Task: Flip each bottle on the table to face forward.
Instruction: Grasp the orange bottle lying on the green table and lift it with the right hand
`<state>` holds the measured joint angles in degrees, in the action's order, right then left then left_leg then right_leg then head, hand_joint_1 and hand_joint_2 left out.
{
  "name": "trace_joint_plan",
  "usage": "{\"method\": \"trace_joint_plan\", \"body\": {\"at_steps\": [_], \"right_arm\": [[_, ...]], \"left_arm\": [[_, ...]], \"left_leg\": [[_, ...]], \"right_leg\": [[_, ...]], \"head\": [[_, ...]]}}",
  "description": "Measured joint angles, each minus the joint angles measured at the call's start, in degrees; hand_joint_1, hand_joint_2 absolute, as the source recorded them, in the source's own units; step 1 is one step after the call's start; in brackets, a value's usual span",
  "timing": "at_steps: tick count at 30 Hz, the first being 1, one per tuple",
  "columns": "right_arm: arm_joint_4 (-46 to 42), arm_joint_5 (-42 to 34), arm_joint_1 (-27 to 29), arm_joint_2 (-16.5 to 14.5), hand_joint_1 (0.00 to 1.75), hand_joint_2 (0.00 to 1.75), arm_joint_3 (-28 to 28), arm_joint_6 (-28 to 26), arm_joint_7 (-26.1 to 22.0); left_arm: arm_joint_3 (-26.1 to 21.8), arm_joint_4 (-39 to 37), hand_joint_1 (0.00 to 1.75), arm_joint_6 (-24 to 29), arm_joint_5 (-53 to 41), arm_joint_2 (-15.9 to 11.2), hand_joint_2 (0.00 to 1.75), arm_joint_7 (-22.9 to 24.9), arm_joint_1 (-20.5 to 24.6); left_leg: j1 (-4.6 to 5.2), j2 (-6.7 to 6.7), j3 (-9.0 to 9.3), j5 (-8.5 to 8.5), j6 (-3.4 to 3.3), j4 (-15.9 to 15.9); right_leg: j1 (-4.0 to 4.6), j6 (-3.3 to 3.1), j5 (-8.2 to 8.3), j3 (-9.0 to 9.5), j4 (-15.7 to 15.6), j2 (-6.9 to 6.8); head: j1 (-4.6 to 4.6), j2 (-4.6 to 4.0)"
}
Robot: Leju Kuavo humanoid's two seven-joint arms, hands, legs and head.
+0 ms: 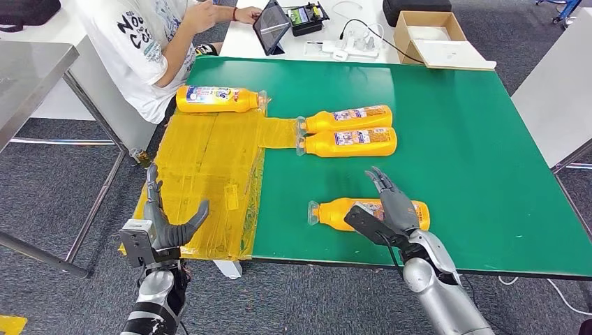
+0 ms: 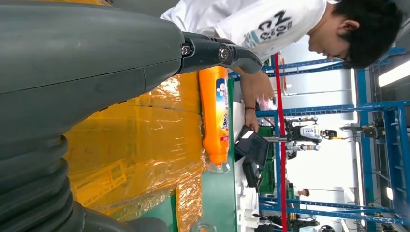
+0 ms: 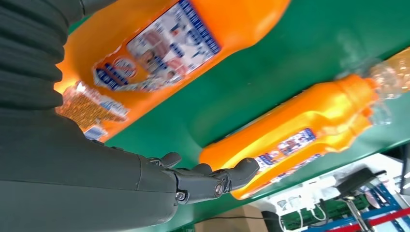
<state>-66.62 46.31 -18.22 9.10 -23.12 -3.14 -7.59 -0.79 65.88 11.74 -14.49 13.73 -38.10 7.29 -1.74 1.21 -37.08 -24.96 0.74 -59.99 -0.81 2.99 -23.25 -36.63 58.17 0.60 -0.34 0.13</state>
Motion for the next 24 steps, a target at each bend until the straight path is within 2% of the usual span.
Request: {"method": "trace_joint_plan", "body": {"at_steps": [8, 24], "right_arm": [[1.7, -0.4, -1.3, 1.0, 0.0, 1.75, -0.2, 1.7, 1.3], [13.5, -1.9, -9.2, 3.5, 0.0, 1.75, -2.0, 7.4, 4.0]], "left_arm": [[0.0, -0.2, 0.0, -0.2, -0.1, 0.0, 1.75, 0.0, 0.1], [-0.1, -3.7, 0.0, -2.0, 0.5, 0.1, 1.75, 0.1, 1.2]], "left_leg": [[-0.02, -0.01, 0.0, 0.0, 0.0, 0.0], [-0.01, 0.0, 0.01, 0.01, 0.0, 0.0]], "right_leg": [[0.02, 0.0, 0.0, -0.02, 0.0, 0.01], [0.01, 0.01, 0.01, -0.01, 0.0, 0.0]], "head": [[-0.02, 0.0], [-0.01, 0.0]]}}
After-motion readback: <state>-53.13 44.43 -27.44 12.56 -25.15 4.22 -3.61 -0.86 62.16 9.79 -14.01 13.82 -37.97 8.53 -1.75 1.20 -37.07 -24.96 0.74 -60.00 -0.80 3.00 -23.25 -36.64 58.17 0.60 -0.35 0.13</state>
